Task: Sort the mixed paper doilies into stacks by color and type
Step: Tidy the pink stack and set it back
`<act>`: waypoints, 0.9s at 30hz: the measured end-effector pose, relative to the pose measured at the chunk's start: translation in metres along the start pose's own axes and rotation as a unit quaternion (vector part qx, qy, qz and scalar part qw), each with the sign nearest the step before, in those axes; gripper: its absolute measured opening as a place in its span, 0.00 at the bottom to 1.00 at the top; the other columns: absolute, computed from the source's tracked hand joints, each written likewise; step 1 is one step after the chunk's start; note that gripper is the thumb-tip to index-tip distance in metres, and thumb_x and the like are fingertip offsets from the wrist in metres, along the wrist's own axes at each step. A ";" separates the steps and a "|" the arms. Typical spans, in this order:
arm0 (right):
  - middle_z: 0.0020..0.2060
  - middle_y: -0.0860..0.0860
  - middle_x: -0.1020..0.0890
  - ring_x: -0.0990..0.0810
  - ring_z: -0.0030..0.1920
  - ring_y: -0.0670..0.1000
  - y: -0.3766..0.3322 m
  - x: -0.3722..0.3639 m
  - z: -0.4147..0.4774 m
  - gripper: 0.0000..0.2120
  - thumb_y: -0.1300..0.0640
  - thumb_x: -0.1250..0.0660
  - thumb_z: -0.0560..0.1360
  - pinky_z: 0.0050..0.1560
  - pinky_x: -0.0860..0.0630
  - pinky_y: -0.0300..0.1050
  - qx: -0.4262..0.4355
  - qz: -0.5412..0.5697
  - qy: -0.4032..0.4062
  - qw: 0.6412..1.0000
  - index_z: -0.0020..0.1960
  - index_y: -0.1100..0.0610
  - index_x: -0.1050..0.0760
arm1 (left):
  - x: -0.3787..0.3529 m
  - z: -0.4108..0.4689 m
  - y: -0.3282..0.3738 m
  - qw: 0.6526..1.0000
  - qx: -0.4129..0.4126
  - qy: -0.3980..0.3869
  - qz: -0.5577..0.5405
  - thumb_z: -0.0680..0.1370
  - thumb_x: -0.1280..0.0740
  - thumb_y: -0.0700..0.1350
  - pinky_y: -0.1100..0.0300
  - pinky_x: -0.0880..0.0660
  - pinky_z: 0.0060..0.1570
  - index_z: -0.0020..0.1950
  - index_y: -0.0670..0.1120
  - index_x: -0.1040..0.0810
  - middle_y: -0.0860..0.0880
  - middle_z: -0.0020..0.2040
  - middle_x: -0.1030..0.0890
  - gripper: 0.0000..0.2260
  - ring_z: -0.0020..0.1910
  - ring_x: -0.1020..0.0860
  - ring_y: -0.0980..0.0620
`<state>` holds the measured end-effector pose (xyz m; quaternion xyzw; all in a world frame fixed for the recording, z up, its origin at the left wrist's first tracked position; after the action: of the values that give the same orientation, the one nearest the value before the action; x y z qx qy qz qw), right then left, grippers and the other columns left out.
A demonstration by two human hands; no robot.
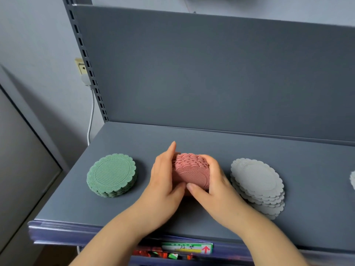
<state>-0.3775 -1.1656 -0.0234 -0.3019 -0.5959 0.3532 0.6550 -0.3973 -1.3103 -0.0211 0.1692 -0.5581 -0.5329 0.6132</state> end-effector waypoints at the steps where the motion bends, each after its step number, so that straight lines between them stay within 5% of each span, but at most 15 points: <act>1: 0.64 0.43 0.33 0.33 0.61 0.38 0.001 0.001 0.001 0.29 0.55 0.33 0.72 0.60 0.37 0.32 0.003 -0.009 0.002 1.000 0.68 0.45 0.44 | 0.001 0.000 -0.003 1.000 0.007 0.002 -0.006 0.74 0.35 0.33 0.74 0.46 0.65 0.70 0.60 0.53 0.64 0.65 0.41 0.37 0.67 0.41 0.67; 6: 0.57 0.41 0.30 0.30 0.54 0.39 0.006 0.000 0.003 0.32 0.57 0.31 0.71 0.50 0.38 0.26 -0.020 -0.034 0.023 0.999 0.67 0.45 0.44 | 0.000 0.000 -0.013 0.998 0.041 0.018 0.038 0.73 0.31 0.35 0.82 0.45 0.57 0.71 0.57 0.51 0.69 0.60 0.39 0.38 0.60 0.43 0.80; 10: 0.55 0.42 0.28 0.29 0.53 0.41 0.008 -0.002 0.003 0.32 0.58 0.29 0.69 0.47 0.36 0.25 -0.015 -0.044 0.042 0.998 0.65 0.45 0.42 | 0.005 -0.001 -0.017 0.995 0.072 0.065 0.039 0.70 0.28 0.36 0.72 0.35 0.60 0.70 0.55 0.38 0.66 0.57 0.31 0.33 0.59 0.32 0.69; 12: 0.57 0.42 0.28 0.28 0.54 0.41 0.008 -0.005 0.002 0.33 0.58 0.29 0.69 0.46 0.37 0.20 -0.016 -0.041 0.032 0.999 0.66 0.46 0.44 | 0.005 -0.003 -0.016 0.997 0.061 0.035 0.029 0.73 0.31 0.37 0.72 0.36 0.61 0.69 0.57 0.40 0.62 0.61 0.31 0.31 0.62 0.33 0.68; 15: 0.60 0.44 0.30 0.30 0.56 0.42 0.006 -0.008 0.002 0.31 0.56 0.33 0.72 0.48 0.38 0.25 -0.016 -0.043 0.032 0.998 0.68 0.48 0.47 | 0.003 -0.003 -0.014 0.998 0.061 -0.009 0.031 0.77 0.37 0.37 0.81 0.44 0.59 0.71 0.54 0.46 0.58 0.66 0.35 0.29 0.64 0.37 0.67; 20: 0.64 0.48 0.34 0.34 0.58 0.42 0.001 -0.007 0.000 0.27 0.52 0.39 0.76 0.52 0.42 0.28 -0.021 -0.045 0.029 0.998 0.70 0.50 0.47 | 0.006 -0.005 -0.010 0.997 0.075 -0.015 -0.002 0.79 0.39 0.37 0.66 0.40 0.68 0.74 0.49 0.46 0.53 0.70 0.35 0.27 0.68 0.37 0.62; 24: 0.62 0.46 0.29 0.31 0.57 0.42 -0.004 0.002 0.003 0.24 0.51 0.37 0.75 0.55 0.37 0.33 -0.013 -0.050 0.066 0.996 0.68 0.50 0.39 | 0.014 -0.002 -0.009 0.996 0.088 0.013 -0.010 0.77 0.35 0.40 0.67 0.35 0.63 0.71 0.53 0.39 0.59 0.63 0.26 0.25 0.61 0.30 0.66; 27: 0.52 0.44 0.22 0.24 0.52 0.43 -0.008 0.012 0.004 0.16 0.49 0.33 0.70 0.53 0.26 0.44 -0.024 -0.006 0.075 0.997 0.57 0.45 0.30 | 0.025 -0.002 -0.009 0.988 0.144 0.031 -0.044 0.73 0.29 0.45 0.60 0.27 0.57 0.67 0.54 0.30 0.59 0.54 0.20 0.24 0.52 0.22 0.62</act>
<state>-0.3802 -1.1607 -0.0094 -0.3396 -0.5551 0.3109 0.6927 -0.4046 -1.3352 -0.0168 0.2973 -0.6015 -0.4679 0.5753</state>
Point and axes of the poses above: each hand's wrist, its own z-axis towards the middle knuckle, its own x-axis out of the back of the hand, y = z × x, the point moved 3 cm from there along z, towards the middle knuckle
